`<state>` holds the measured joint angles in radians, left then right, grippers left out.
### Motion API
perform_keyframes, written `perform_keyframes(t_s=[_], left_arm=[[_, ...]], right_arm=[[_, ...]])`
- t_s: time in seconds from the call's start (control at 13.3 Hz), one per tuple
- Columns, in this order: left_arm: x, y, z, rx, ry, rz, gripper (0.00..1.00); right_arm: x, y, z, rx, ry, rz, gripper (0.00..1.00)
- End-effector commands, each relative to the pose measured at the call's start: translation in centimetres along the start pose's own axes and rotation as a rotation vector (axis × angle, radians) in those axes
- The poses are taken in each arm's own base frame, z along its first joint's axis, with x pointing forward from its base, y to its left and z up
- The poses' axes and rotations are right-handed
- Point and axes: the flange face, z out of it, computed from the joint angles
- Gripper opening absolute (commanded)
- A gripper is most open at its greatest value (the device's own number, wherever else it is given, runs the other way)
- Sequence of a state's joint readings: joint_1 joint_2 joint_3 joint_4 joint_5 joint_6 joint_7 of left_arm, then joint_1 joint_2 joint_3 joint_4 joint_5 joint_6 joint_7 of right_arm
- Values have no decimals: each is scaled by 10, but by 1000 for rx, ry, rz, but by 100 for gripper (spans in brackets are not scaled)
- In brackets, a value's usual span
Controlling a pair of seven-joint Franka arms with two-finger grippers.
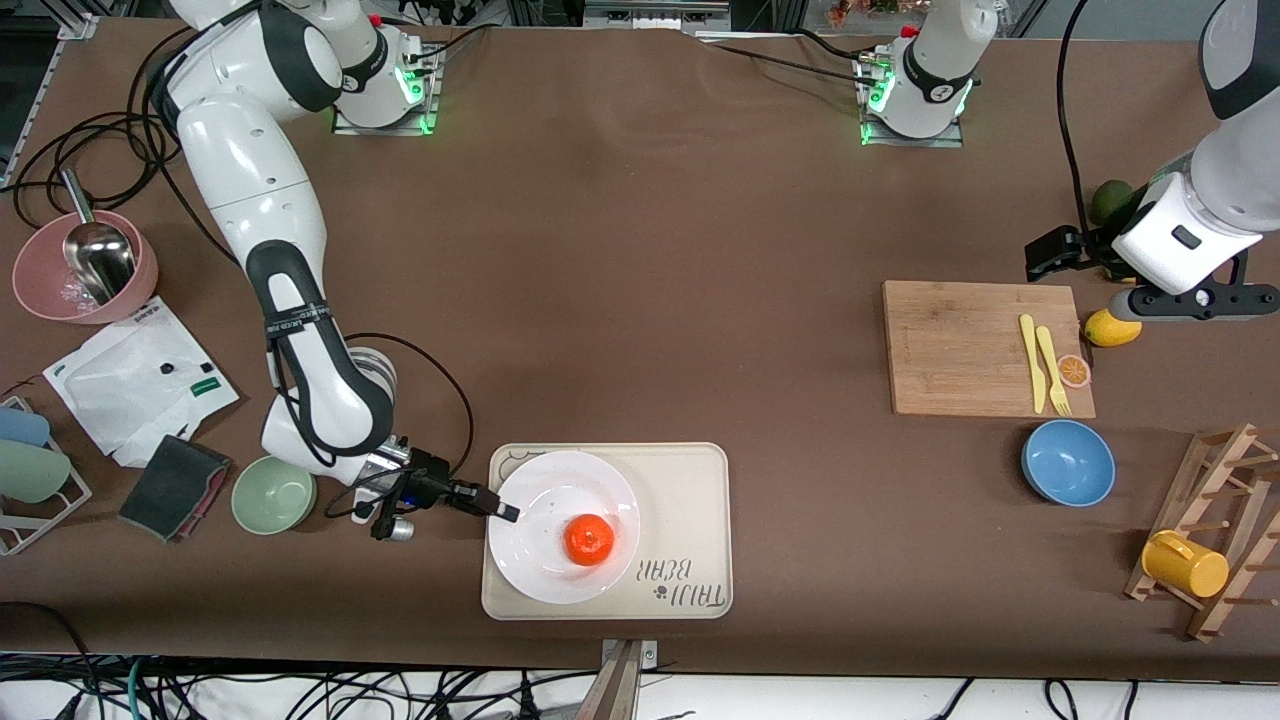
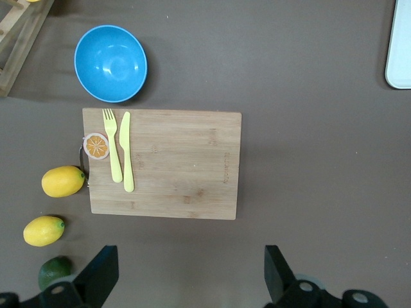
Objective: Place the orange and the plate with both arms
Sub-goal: 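Slide the plate with the right gripper onto the bear tray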
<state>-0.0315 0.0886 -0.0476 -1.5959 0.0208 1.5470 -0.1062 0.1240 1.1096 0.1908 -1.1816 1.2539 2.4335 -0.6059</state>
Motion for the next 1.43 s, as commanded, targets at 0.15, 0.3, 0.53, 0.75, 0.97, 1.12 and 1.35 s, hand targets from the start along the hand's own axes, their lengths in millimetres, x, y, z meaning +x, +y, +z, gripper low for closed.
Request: perform_keyframes(t_s=[0.15, 0.3, 0.53, 0.75, 0.97, 1.12, 1.35], left_arm=[[2, 1, -5, -9, 2, 16, 100], [2, 1, -5, -9, 2, 16, 100], [2, 0, -6, -9, 3, 16, 100], [2, 1, -5, -9, 2, 16, 100], [2, 0, -6, -9, 3, 16, 100], [2, 0, -5, -9, 3, 16, 100], [2, 0, -5, -9, 2, 16, 100]], right_arm=[[5, -4, 5, 14, 16, 4, 0], [6, -6, 3, 17, 19, 1, 62], [10, -12, -2, 16, 24, -23, 100], [15, -14, -7, -21, 9, -76, 100], [20, -13, -15, -78, -21, -148, 100], [24, -19, -20, -90, -23, -180, 100], [31, -35, -29, -101, -19, -221, 100]])
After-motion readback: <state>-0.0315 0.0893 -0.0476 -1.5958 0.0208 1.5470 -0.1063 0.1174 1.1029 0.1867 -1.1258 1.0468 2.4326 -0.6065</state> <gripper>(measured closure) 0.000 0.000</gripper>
